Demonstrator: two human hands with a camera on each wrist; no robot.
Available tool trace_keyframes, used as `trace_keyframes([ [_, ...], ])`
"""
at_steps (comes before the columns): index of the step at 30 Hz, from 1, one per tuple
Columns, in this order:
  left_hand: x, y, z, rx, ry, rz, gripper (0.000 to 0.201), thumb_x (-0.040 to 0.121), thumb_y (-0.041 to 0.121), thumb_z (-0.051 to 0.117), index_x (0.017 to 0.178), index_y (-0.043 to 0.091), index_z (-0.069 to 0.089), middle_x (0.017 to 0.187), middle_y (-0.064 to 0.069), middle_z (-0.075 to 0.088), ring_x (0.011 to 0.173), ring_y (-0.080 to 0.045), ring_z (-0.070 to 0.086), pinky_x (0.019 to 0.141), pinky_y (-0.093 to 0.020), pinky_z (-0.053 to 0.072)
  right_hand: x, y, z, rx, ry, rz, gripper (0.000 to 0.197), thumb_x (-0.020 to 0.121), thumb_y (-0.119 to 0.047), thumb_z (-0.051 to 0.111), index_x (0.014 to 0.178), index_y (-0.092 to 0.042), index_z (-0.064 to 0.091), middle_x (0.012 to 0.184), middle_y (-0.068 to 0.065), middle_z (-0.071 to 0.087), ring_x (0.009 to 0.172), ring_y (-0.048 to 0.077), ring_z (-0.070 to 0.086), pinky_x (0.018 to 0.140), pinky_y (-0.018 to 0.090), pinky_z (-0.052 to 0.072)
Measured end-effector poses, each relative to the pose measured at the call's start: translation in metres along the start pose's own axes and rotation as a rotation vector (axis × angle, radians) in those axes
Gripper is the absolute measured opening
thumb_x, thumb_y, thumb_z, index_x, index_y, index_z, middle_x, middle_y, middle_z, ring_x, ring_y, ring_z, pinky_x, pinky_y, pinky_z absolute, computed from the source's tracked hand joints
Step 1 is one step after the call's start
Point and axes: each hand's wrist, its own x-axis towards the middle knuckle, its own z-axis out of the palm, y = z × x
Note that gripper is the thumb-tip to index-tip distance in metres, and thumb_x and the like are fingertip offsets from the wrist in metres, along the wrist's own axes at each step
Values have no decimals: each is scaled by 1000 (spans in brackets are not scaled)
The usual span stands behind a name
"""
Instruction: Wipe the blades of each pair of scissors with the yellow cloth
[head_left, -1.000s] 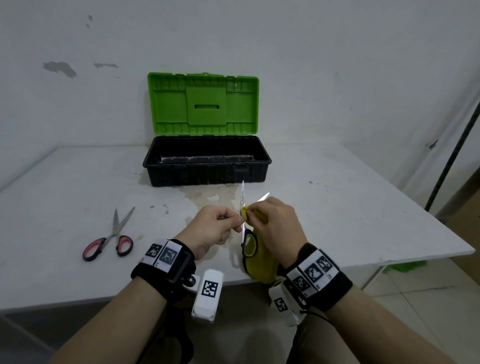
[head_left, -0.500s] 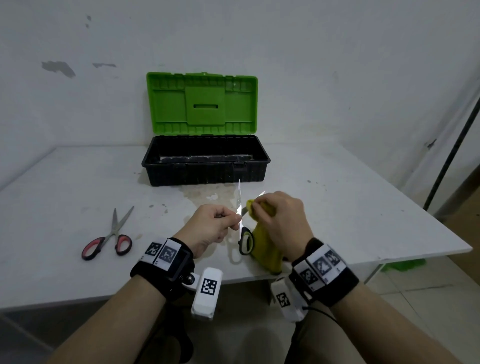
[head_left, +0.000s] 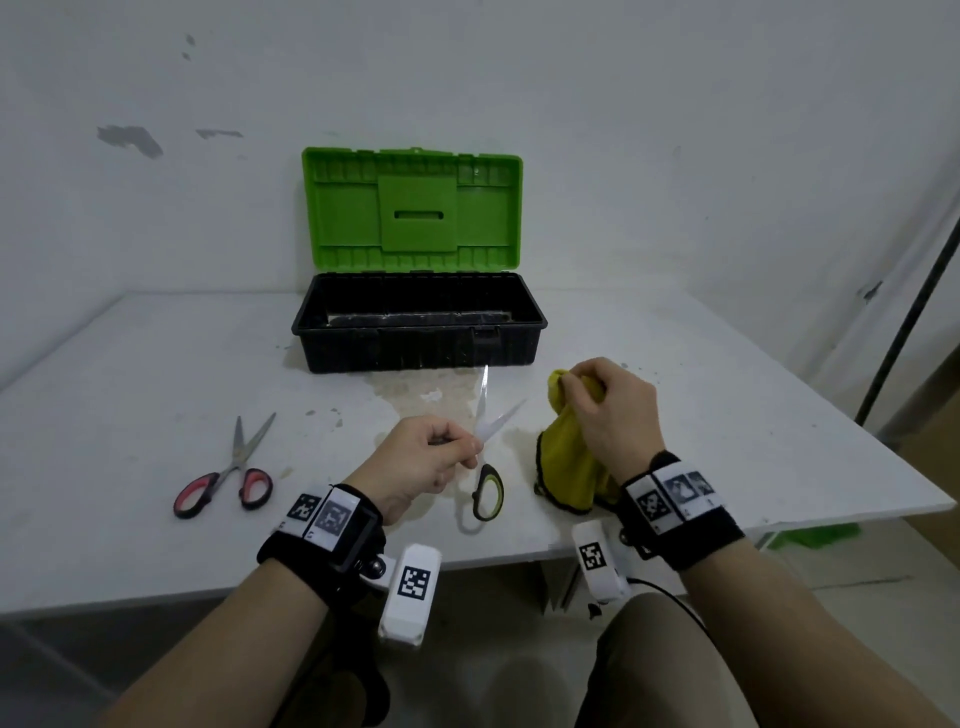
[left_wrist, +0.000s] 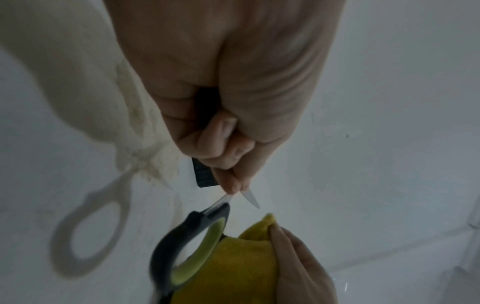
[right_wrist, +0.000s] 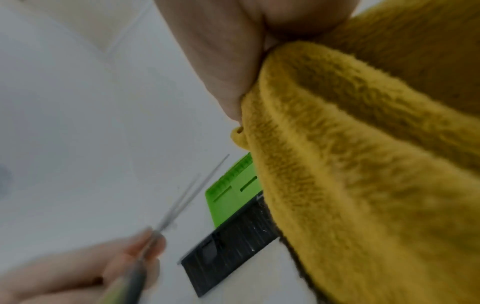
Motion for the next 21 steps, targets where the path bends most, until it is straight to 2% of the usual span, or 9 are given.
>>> trace_keyframes([
  [2, 3, 2, -4, -30, 26, 0, 9, 95, 8, 64, 92, -1, 66, 77, -9, 65, 43, -8, 36, 41, -18, 29, -1, -2, -5, 90, 5, 5, 8, 94, -32, 54, 91, -26, 60, 73, -3, 61, 70, 10, 55, 58, 17, 37],
  [4, 7, 4, -8, -54, 33, -20, 9, 94, 7, 65, 97, -2, 65, 77, -8, 63, 43, -8, 36, 40, -18, 29, -3, -6, -8, 119, -71, 5, 9, 98, -33, 47, 94, -28, 54, 62, -2, 52, 60, 13, 50, 53, 24, 36],
  [6, 9, 6, -11, -66, 21, -53, 8, 92, 4, 66, 99, 0, 64, 74, -5, 60, 43, -8, 35, 39, -18, 27, -4, -10, -6, 112, -164, 6, 11, 99, -34, 43, 95, -28, 52, 61, -1, 48, 58, 15, 48, 55, 29, 39],
  [9, 12, 8, -12, -55, 22, -90, 11, 91, 3, 67, 101, 3, 62, 76, -7, 59, 43, -7, 34, 39, -18, 26, -7, -15, 3, 114, -268, 25, 13, 99, -32, 42, 94, -27, 53, 72, 1, 57, 71, 17, 55, 68, 36, 46],
  [12, 13, 7, -12, -41, 34, -110, 13, 92, 3, 66, 103, 2, 61, 80, -10, 65, 42, -7, 34, 39, -17, 27, -12, -21, 11, 136, -370, 114, 20, 99, -33, 40, 99, -23, 57, 92, -1, 63, 89, 16, 58, 80, 34, 48],
  [15, 12, 5, -15, -30, 46, -110, 12, 92, 3, 67, 102, 1, 62, 75, -8, 67, 44, -8, 32, 38, -17, 27, -14, -31, 10, 265, -419, 230, 32, 99, -22, 33, 105, -10, 62, 105, 1, 62, 97, 16, 57, 83, 31, 47],
  [17, 11, 5, -17, -29, 47, -114, 9, 92, 2, 66, 99, 1, 62, 65, -2, 67, 44, -9, 31, 38, -16, 27, -12, -35, 6, 347, -423, 292, 36, 96, -12, 30, 108, -9, 64, 109, 4, 63, 97, 15, 57, 84, 31, 48],
  [19, 11, 5, -20, -22, 51, -121, 9, 92, 2, 65, 100, -1, 62, 63, 0, 67, 45, -9, 31, 38, -16, 26, -9, -32, 6, 358, -416, 299, 35, 94, -13, 38, 119, -14, 61, 115, 4, 63, 104, 17, 59, 92, 35, 49],
  [21, 11, 6, -21, 1, 55, -129, 17, 92, 3, 66, 105, -7, 63, 70, -4, 68, 45, -9, 33, 38, -16, 27, -8, -28, 7, 304, -406, 269, 40, 91, -23, 56, 131, -17, 53, 118, 3, 61, 106, 19, 60, 94, 37, 51],
])
